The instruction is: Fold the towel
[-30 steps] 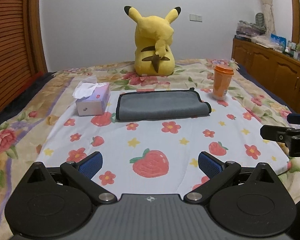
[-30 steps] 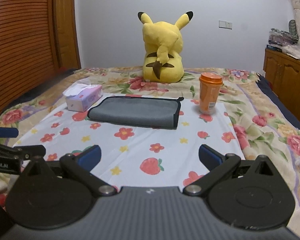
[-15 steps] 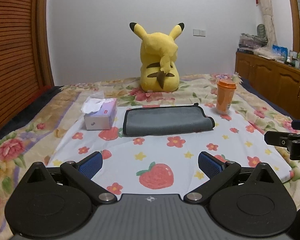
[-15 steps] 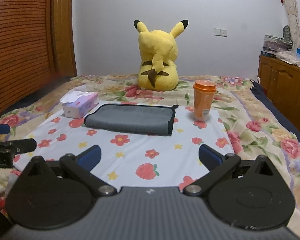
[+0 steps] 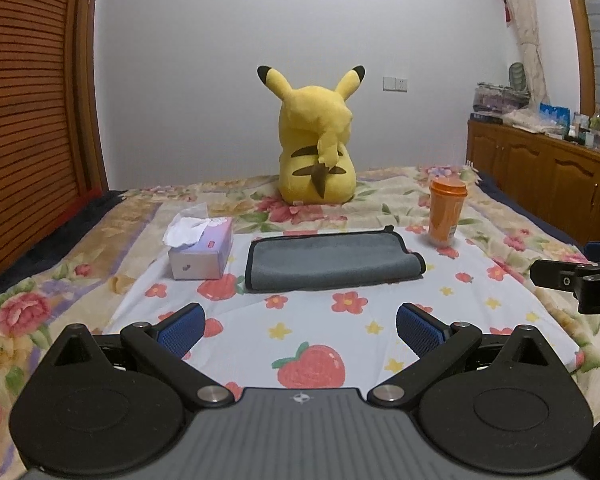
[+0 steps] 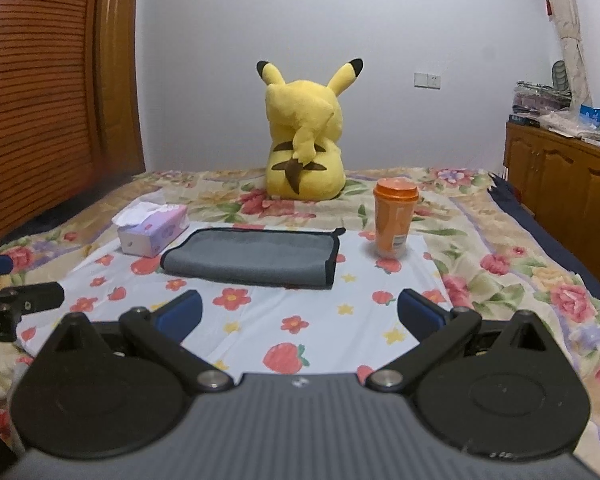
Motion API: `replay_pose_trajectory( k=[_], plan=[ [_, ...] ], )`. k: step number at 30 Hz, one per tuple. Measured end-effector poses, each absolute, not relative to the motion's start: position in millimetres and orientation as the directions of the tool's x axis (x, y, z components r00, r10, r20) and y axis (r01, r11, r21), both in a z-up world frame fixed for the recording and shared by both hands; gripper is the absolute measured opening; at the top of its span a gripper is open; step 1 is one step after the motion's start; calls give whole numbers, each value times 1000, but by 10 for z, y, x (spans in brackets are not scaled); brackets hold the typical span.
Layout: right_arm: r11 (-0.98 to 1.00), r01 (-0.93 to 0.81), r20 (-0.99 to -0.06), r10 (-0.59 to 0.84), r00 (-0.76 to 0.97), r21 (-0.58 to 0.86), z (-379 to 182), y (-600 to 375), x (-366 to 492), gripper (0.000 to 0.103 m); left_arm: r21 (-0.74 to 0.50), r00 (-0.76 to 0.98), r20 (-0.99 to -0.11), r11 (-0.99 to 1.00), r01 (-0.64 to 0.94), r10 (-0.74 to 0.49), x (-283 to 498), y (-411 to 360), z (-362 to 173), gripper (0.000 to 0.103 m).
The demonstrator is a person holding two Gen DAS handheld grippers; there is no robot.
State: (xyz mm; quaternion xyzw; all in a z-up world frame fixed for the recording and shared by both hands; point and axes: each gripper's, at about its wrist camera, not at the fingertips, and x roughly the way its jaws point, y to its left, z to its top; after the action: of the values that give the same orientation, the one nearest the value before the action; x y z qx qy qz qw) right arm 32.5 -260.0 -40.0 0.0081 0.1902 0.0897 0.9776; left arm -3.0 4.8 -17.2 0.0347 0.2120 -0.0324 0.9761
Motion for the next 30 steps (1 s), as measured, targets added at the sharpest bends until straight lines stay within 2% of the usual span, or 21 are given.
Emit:
replay_pose_trajectory(
  k=[21, 30],
  plan=[
    [990, -119, -304, 137, 943, 76, -361, -2702, 273, 103, 71, 941, -336, 995, 68, -41, -38, 55, -69, 103],
    [992, -105, -281, 122, 952, 77, -348, -2723, 253, 103, 64, 943, -329, 995, 70, -45, -59, 65, -61, 103]
  ],
)
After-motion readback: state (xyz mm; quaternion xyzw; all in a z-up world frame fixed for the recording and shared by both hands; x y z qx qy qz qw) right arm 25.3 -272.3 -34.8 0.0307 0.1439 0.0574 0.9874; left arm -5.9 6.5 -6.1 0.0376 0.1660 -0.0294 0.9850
